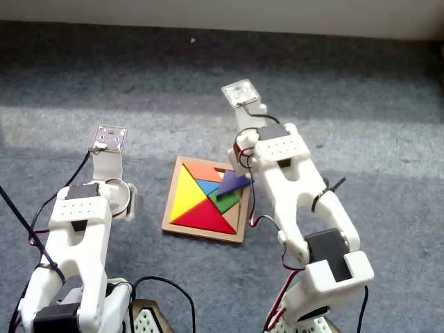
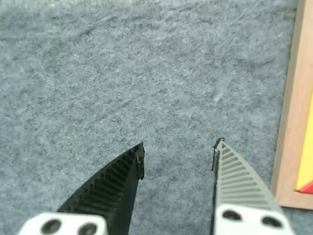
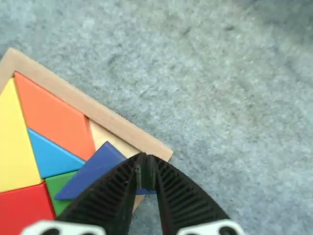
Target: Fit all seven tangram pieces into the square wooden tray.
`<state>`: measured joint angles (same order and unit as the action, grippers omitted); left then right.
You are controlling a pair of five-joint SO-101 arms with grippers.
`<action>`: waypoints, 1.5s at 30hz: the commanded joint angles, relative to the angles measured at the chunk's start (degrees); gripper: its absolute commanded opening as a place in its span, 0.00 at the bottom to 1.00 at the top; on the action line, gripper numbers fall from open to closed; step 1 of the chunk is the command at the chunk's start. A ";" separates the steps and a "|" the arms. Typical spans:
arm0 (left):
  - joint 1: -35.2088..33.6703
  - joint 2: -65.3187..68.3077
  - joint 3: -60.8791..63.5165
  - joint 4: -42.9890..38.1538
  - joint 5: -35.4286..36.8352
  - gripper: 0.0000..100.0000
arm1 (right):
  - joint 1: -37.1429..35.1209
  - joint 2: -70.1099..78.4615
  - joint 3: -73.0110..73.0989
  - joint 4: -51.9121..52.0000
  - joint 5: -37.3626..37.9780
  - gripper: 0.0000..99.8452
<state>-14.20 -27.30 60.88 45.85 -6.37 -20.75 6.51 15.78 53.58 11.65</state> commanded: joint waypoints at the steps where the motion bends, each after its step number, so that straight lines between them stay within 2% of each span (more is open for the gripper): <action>1: 0.13 -1.10 -0.40 -0.70 0.26 0.24 | 2.77 -3.30 0.75 -3.91 -0.44 0.01; 7: 0.31 -1.10 -0.40 -0.70 0.26 0.24 | 2.68 -3.30 6.46 -10.15 -0.35 0.01; 13: 0.31 -1.10 -0.40 -0.70 0.26 0.24 | 2.68 -3.30 7.60 -10.33 -0.35 0.01; 22: 0.31 -1.10 -0.40 -0.79 0.26 0.24 | 2.24 -1.54 7.08 -3.38 0.00 0.01; 25: 0.31 -1.10 -0.40 -0.79 0.26 0.24 | 1.01 0.04 7.08 0.04 3.08 0.01; 30: 0.31 -1.10 -0.40 -0.79 0.26 0.24 | -0.04 0.13 6.90 4.70 3.69 0.01; 35: 0.22 -1.10 -0.40 -0.79 0.26 0.24 | -0.22 0.04 6.81 6.20 3.78 0.01; 41: 0.31 -1.10 -0.40 -0.88 0.26 0.24 | -3.65 0.04 6.90 8.40 3.78 0.01; 45: 0.31 -1.10 -0.40 -0.88 0.26 0.24 | -2.15 -5.58 7.25 9.01 3.69 0.01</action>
<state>-14.20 -27.30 60.88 45.85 -6.37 -22.24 6.77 23.60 61.93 14.73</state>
